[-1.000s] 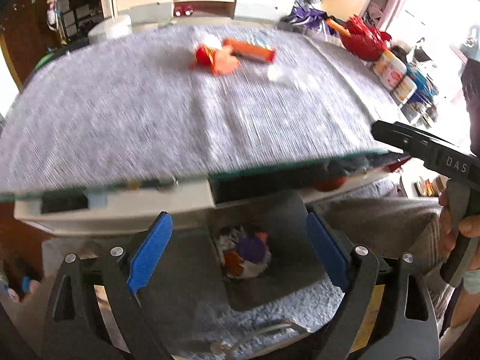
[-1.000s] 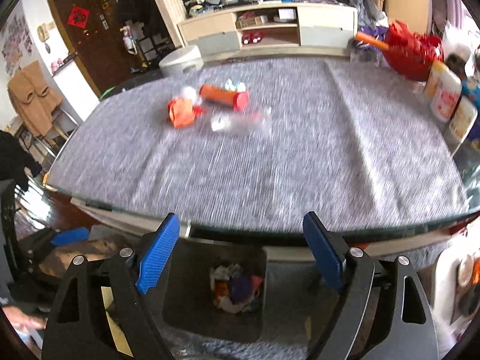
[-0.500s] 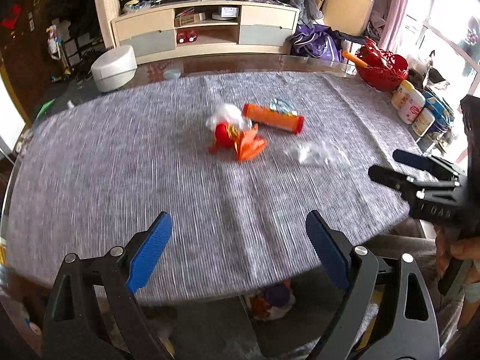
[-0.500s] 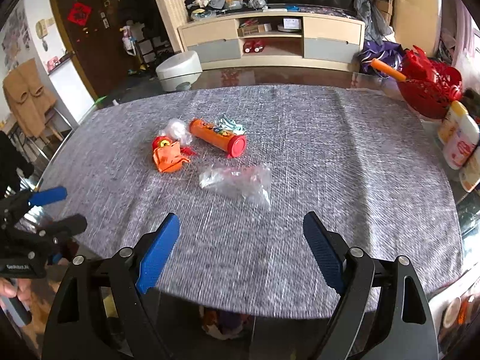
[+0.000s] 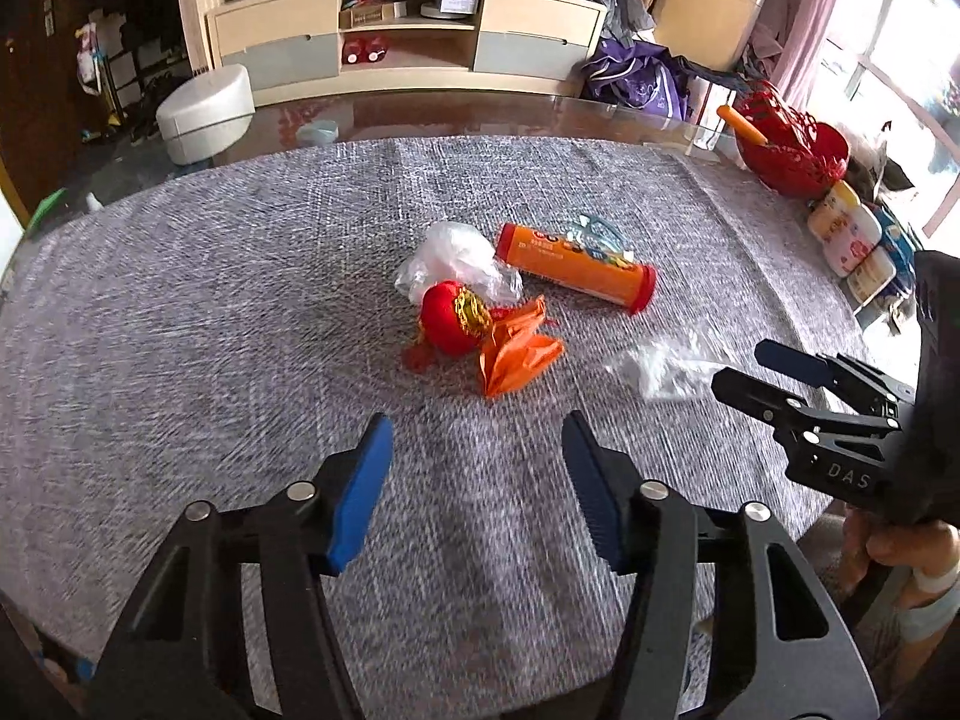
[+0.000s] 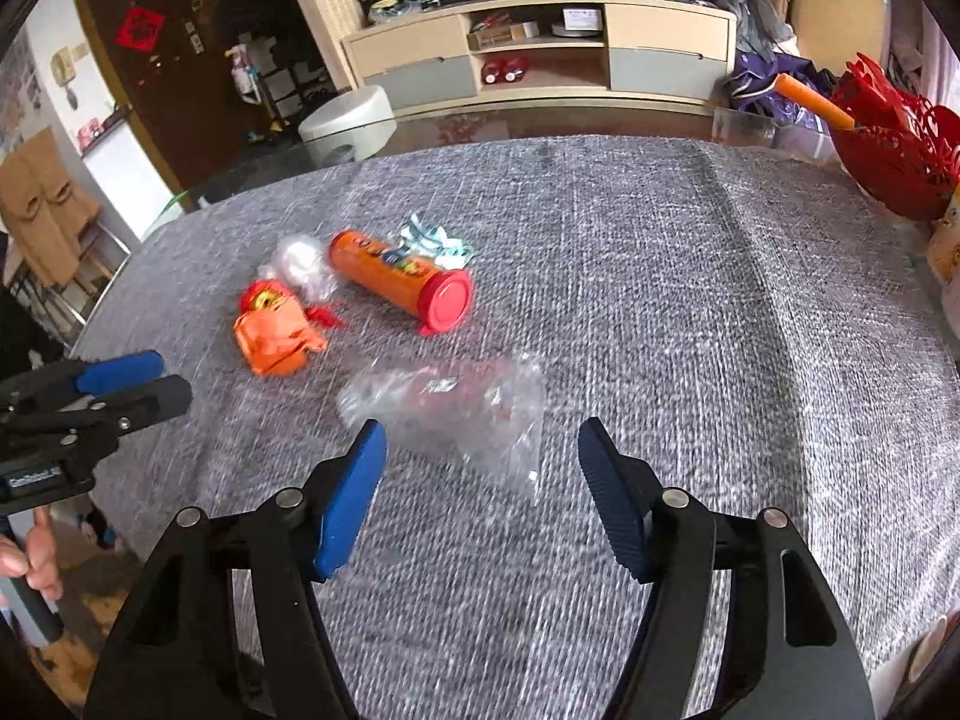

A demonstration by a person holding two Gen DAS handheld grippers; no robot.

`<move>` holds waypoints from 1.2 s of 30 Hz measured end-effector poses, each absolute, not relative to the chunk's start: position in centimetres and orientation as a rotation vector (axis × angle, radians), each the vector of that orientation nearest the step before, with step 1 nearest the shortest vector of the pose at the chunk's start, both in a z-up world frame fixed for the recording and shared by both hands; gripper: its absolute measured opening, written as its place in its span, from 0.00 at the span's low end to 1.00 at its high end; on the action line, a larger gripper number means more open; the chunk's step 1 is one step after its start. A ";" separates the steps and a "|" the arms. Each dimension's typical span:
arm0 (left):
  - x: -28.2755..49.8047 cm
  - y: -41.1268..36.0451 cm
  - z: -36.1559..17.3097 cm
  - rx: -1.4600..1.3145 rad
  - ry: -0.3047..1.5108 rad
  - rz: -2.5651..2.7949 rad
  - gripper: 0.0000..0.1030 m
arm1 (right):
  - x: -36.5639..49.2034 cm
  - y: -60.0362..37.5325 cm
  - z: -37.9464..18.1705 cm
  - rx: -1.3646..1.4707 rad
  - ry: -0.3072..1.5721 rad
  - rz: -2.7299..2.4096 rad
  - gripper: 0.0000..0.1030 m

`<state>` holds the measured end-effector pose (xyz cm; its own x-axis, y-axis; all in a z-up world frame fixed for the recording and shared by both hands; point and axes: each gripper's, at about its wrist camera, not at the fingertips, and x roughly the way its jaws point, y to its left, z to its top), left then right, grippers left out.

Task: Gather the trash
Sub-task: 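Grasp the orange paper piece with the left tool while the right tool grasps the clear plastic bag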

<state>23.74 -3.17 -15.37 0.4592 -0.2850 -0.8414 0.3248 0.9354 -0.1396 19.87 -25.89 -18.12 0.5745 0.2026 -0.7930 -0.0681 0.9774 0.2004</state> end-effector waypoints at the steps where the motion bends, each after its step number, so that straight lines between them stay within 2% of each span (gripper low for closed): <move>1: 24.1 -3.3 -15.6 0.037 1.025 -0.381 0.49 | 20.1 -25.9 -18.2 0.151 0.946 0.158 0.65; 5: 25.3 -4.2 -16.1 0.057 1.011 -0.401 0.46 | 20.9 -25.9 -19.4 0.147 0.976 0.162 0.64; 6: 25.6 -4.5 -16.3 0.064 1.010 -0.411 0.45 | 21.1 -25.8 -19.9 0.146 0.989 0.167 0.59; 7: 25.8 -4.7 -16.4 0.068 1.011 -0.417 0.45 | 21.0 -25.6 -20.0 0.138 0.984 0.164 0.58; 11: 26.9 -5.4 -17.2 0.080 1.019 -0.425 0.44 | 21.2 -25.2 -19.9 0.109 0.970 0.161 0.41; 12: 27.2 -5.5 -17.4 0.079 1.022 -0.426 0.41 | 21.3 -25.2 -19.8 0.116 0.970 0.164 0.34; 15: 27.8 -5.7 -18.0 0.070 1.032 -0.440 0.36 | 21.5 -25.5 -19.8 0.144 0.969 0.176 0.29; 17: 27.9 -6.2 -18.1 0.079 1.028 -0.449 0.34 | 21.6 -25.4 -19.7 0.145 0.968 0.189 0.27; 20: 27.9 -6.7 -18.1 0.097 1.021 -0.463 0.21 | 21.4 -24.9 -19.4 0.133 0.956 0.204 0.26; 28: 27.1 -6.9 -17.6 0.118 1.006 -0.457 0.08 | 20.3 -25.0 -18.1 0.131 0.920 0.217 0.24; 36: 24.1 -5.8 -14.7 0.137 0.958 -0.442 0.05 | 18.6 -25.5 -16.4 0.145 0.886 0.219 0.24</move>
<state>24.11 -5.83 -14.66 0.4939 -0.3039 -0.8147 0.4230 0.9026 -0.0802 18.60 -25.49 -16.37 0.6123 0.2487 -0.7505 -0.1289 0.9679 0.2156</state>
